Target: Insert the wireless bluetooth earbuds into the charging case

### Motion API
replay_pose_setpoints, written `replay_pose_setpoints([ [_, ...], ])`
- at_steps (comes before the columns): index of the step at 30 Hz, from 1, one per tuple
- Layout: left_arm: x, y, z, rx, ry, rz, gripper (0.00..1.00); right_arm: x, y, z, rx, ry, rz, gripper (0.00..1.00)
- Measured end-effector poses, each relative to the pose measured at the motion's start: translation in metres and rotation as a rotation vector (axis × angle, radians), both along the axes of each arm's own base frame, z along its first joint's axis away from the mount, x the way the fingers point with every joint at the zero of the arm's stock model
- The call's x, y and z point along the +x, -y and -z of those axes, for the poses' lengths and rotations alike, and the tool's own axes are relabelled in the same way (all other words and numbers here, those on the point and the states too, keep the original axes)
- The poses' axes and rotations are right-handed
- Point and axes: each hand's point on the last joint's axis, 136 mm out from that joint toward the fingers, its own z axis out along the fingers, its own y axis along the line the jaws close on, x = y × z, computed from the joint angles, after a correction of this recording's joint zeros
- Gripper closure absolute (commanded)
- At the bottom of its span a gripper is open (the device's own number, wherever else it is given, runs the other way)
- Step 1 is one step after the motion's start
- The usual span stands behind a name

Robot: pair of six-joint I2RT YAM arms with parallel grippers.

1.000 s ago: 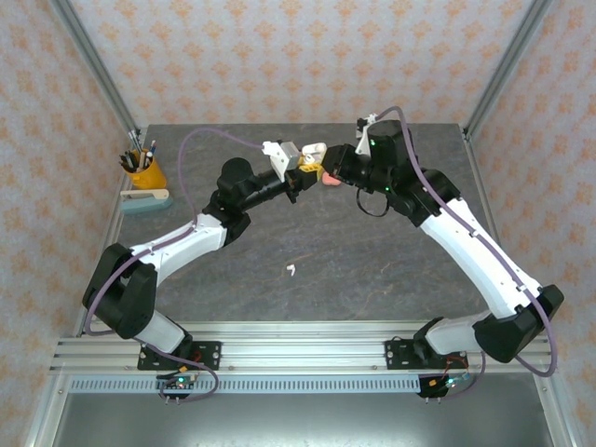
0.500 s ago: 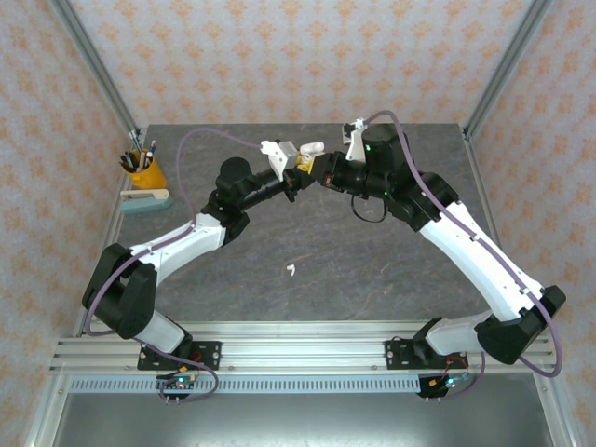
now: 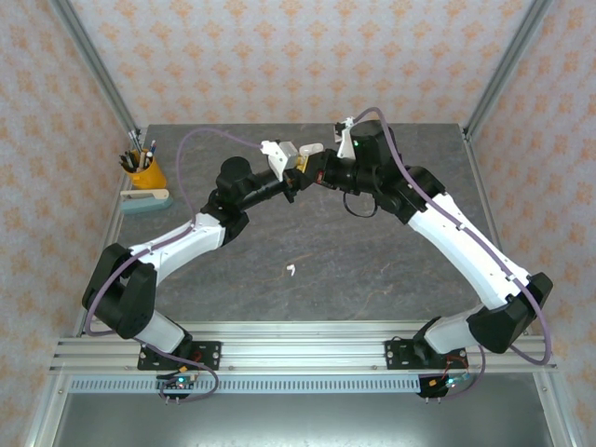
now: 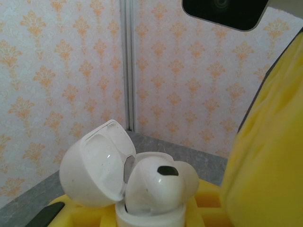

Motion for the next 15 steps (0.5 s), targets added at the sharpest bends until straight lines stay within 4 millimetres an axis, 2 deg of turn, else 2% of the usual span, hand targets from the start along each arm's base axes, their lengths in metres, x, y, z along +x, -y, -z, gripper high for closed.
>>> replay_pose_setpoints([
  [15, -0.005, -0.003, -0.011, -0.009, 0.027, 0.0, 1.0, 0.02, 0.023, -0.001, -0.021, 0.02, 0.079, 0.96],
])
